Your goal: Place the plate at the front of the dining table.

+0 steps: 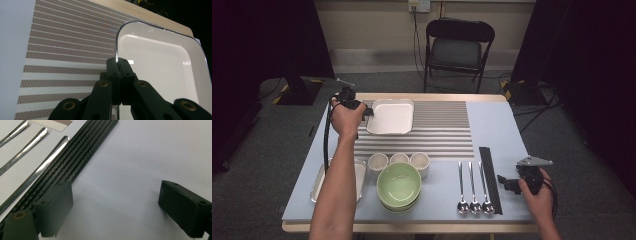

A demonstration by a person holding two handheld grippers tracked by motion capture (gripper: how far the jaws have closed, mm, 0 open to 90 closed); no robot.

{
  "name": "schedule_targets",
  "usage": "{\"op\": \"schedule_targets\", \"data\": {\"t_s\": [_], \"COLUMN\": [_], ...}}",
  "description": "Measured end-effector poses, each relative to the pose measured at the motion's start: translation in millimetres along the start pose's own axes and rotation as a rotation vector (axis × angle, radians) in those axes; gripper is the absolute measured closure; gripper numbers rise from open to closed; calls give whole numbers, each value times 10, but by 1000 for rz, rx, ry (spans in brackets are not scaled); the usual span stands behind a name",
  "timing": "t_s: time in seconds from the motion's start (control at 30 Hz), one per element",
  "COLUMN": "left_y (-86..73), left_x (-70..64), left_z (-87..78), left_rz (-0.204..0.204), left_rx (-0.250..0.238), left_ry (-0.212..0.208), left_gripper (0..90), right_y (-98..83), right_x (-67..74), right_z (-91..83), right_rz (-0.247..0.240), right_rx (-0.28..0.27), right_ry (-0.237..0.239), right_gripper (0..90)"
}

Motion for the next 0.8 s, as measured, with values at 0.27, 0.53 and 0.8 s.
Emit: {"op": "schedule_targets", "data": {"t_s": [0.27,0.53,0.8], "left_y": [16,21,24], "left_x": [-19,-9,-37], "left_z": [43,75,166], "left_rz": [1,-14,-16], "left_rx": [-3,-2,-12], "left_ry": [-3,2,18], "left_gripper": [892,892,892], "right_y": [0,0,-1], "right_x": [0,0,1], "right_z": [-1,-1,-1], "right_rz": [0,0,1], "right_rx": [1,1,2], "right_ry": [2,1,2], "right_gripper": [112,112,112]}}
Point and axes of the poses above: each handheld gripper's, and its own axes: z roughly forward along the jaws, y roughly out of its top, x roughly to its left, the point moved 8 cm from there along z, roughly forward along the jaws, and after that the axes turned 14 degrees about -y, right-handed, at the moved point
